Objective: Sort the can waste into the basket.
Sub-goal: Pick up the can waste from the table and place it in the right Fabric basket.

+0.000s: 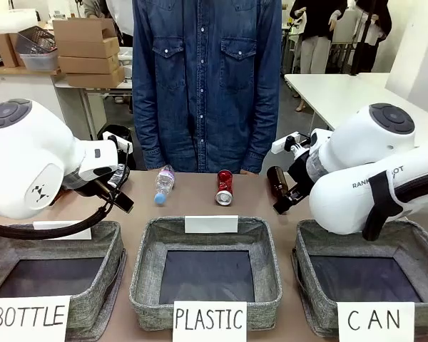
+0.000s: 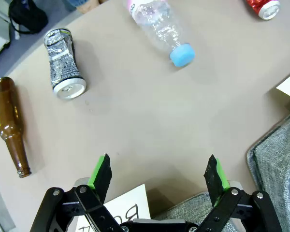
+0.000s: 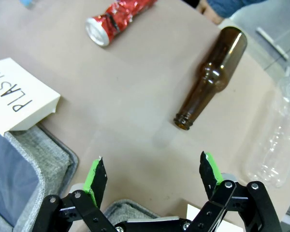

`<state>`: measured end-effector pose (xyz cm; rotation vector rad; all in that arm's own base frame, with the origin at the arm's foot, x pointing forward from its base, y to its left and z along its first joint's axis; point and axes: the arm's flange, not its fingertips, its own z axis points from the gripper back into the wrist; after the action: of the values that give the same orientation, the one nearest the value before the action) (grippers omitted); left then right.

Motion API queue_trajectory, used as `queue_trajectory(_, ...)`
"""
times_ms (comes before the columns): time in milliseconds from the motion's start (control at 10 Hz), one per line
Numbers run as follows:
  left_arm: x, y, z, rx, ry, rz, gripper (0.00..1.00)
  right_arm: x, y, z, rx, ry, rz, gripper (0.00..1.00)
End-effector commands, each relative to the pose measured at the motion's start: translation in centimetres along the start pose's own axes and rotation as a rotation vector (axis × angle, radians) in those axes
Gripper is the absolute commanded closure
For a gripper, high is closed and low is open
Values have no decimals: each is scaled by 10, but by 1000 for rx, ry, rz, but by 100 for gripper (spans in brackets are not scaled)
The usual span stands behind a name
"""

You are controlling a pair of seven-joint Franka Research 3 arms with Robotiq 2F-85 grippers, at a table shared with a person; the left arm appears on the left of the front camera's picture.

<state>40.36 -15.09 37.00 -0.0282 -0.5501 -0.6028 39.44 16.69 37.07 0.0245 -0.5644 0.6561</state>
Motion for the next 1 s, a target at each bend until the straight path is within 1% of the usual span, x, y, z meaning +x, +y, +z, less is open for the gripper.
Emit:
queue_trajectory(0,0,0,0,0,0,0,0,0,0,0,0,0,0,0)
queue_trajectory(300,0,0,0,0,0,0,0,0,0,0,0,0,0,0)
queue_trajectory(400,0,0,0,0,0,0,0,3,-2,31,26,22,-23,0)
queue_trajectory(500,-13,9,52,-46,-22,-4,0,1,-5,81,29,55,-59,0)
queue_trajectory(600,-30,10,105,-65,-50,78,0,-7,-13,137,88,-3,-117,0)
queue_trajectory(700,-52,2,156,-80,-96,75,0,-22,-18,188,108,-127,-164,0)
queue_trajectory(800,-69,-8,184,-29,-184,71,0,-35,-18,210,115,-177,-189,0)
queue_trajectory(900,-79,-17,196,3,-260,41,0,-43,-13,212,99,-190,-187,0)
